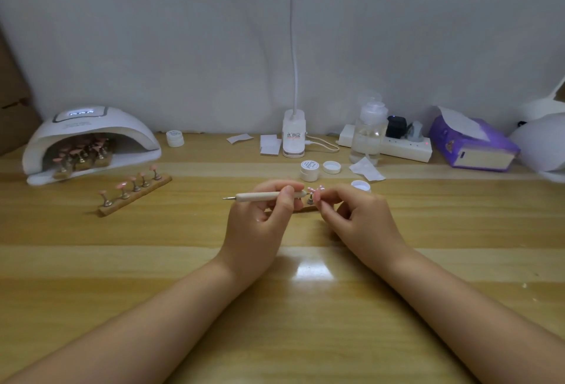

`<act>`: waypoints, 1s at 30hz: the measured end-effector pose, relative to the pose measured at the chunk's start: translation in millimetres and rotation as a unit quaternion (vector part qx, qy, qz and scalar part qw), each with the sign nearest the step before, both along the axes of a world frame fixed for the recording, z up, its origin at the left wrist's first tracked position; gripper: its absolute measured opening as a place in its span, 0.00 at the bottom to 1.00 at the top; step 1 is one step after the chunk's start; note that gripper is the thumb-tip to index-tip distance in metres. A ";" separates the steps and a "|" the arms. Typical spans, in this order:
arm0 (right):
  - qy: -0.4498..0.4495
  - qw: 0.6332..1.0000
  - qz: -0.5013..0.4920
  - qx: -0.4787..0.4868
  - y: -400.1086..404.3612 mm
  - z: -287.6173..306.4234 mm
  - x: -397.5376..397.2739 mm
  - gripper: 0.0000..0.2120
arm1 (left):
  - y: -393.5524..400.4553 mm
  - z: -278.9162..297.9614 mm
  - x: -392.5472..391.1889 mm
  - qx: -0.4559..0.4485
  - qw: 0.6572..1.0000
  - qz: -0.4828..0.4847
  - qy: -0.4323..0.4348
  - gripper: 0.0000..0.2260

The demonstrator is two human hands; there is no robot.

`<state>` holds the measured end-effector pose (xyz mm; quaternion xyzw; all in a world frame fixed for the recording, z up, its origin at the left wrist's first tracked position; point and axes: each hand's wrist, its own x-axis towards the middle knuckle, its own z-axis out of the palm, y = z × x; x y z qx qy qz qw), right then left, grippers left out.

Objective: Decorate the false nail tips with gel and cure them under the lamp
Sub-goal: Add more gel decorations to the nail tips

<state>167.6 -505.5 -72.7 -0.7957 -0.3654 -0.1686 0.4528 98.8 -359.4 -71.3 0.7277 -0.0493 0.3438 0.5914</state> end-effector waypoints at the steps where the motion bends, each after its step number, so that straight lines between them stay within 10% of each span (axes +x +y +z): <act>1: -0.005 1.000 0.000 -0.001 0.0 -0.2 -0.1 0.04 | -0.3 0.1 -0.1 0.004 1.000 0.002 0.000 0.07; 30: -0.059 0.998 -0.017 -0.026 1.0 -6.7 3.2 0.02 | -2.5 2.2 -2.1 0.020 1.000 0.011 0.001 0.08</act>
